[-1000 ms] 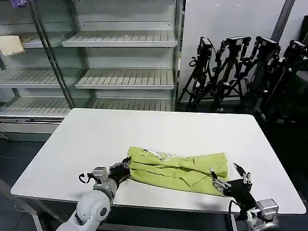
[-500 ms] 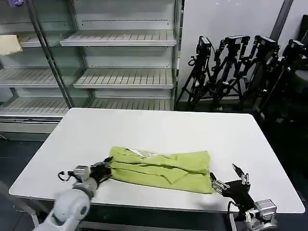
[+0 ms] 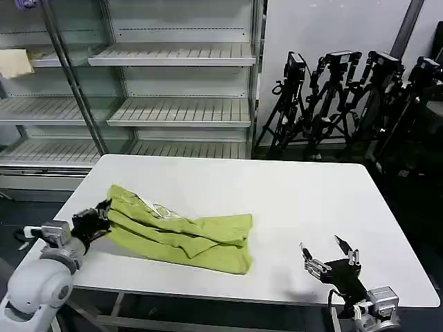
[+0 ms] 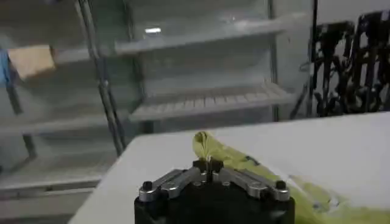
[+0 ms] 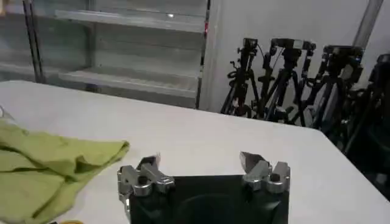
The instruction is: Fold and organize the clothes.
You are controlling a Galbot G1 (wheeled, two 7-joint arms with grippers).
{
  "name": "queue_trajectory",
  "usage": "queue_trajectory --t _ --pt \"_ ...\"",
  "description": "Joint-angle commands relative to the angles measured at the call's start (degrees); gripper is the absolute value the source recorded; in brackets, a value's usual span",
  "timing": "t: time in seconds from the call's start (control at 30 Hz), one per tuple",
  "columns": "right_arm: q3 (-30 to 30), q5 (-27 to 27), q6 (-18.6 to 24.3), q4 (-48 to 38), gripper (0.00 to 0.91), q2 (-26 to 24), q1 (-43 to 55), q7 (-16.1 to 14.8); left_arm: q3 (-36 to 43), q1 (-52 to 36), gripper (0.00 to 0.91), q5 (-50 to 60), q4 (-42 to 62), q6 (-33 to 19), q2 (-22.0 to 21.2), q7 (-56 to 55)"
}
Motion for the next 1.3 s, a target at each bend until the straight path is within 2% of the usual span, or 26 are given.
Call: queue_trajectory --t 0.03,0.1,0.2,0.37,0.6,0.83,1.0,1.03,1.07,1.3 --pt "1.3 0.1 0.0 0.4 0.907 0.0 -0.2 0.1 6.8 0.4 0.0 2.1 -12.5 -0.3 -1.2 -0.3" --pt "1.7 0.1 0.0 0.7 0.907 0.0 -0.5 0.1 16.8 -0.4 0.0 7.9 -13.7 -0.3 -4.1 -0.1" --pt "2.2 0.0 0.0 1.0 0.907 0.1 -0.7 0.2 25.5 -1.5 0.0 13.1 -13.2 -0.3 -7.3 0.1" --pt "2.4 0.0 -0.2 0.1 0.907 -0.5 -0.1 0.2 34.6 -3.0 0.0 18.5 -10.0 -0.7 -13.1 1.0" --pt "2.6 0.1 -0.1 0.1 0.907 -0.4 -0.1 0.2 39.9 -7.6 0.0 20.2 -4.3 -0.8 -18.0 2.4" --pt "2.5 0.3 -0.4 0.8 0.907 -0.8 0.1 0.3 44.1 -11.1 0.0 19.9 0.6 -0.7 -18.5 2.8" --pt "2.4 0.3 -0.4 0.6 0.907 -0.6 0.1 0.2 44.0 -12.9 0.02 19.1 3.0 -0.6 -19.1 2.5" --pt "2.4 0.3 -0.4 0.6 0.907 -0.6 0.1 0.2 43.8 -13.2 0.111 19.0 3.4 -0.7 -19.2 2.4" --pt "2.4 0.3 -0.3 0.6 0.907 -0.6 0.1 0.2 43.6 -13.6 0.907 18.7 3.7 -0.6 -19.3 2.3" --pt "2.2 0.3 -0.3 0.6 0.907 -0.4 0.2 0.1 42.1 -15.7 0.907 12.4 5.0 -3.5 -20.4 0.1"
